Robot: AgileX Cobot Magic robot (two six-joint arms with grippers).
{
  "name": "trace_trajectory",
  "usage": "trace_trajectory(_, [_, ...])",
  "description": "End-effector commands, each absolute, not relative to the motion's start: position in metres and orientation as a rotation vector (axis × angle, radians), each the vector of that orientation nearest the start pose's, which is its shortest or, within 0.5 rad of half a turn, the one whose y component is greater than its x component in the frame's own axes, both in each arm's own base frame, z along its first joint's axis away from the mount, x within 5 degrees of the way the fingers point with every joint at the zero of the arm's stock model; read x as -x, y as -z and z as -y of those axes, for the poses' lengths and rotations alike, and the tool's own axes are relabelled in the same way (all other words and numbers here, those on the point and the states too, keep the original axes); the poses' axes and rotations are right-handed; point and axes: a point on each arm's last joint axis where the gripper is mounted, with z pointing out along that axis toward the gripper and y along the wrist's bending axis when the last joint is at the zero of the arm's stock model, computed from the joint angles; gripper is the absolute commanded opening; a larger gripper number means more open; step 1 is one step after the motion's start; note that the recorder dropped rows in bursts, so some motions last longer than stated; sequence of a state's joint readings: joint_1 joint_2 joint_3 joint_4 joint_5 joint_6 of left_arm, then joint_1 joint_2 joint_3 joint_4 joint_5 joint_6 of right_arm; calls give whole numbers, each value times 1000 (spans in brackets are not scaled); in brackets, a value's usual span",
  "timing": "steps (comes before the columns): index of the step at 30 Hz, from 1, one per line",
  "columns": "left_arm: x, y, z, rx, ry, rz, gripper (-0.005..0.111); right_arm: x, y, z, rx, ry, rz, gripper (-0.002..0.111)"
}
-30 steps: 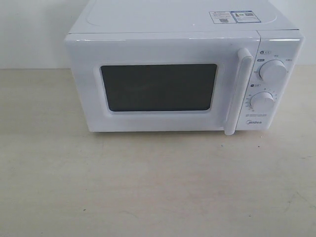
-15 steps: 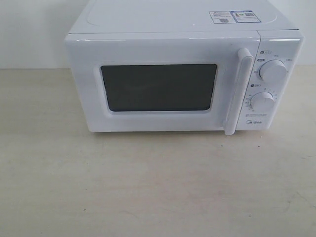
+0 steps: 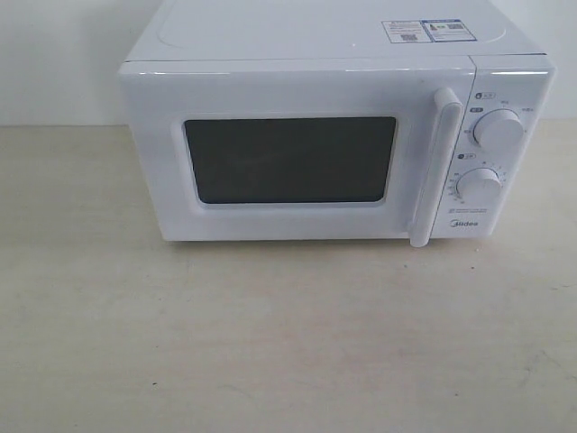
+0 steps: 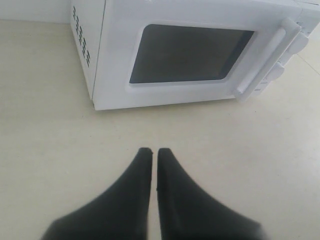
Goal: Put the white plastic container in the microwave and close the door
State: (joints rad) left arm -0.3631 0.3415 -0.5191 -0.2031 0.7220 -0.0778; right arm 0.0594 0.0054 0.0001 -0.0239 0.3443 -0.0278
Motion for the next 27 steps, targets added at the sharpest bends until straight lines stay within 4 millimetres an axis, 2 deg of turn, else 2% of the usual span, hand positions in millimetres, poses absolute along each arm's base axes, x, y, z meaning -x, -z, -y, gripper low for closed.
trace_trajectory(1, [-56,-303,34,-219,514,-2019,4,-54,-183,-2,97,4,-1821,0])
trace_trajectory(15, [-56,-304,34,-300,460,-1991,4,-54,-183,-2,97,4,-1821,0])
trace_trajectory(18, [-59,-309,34,-279,462,-1917,4,-53,-182,-2,97,4,-1823,0])
trace_trajectory(22, [-68,-314,33,-368,337,-1715,4,-53,-182,-2,97,4,-1823,0])
trace_trajectory(25, [-74,-307,32,-397,242,-1636,4,-53,-182,-2,97,4,-1823,0])
trace_trajectory(27, [-78,-298,28,-348,187,-1620,4,-53,-182,-2,97,4,-1823,0])
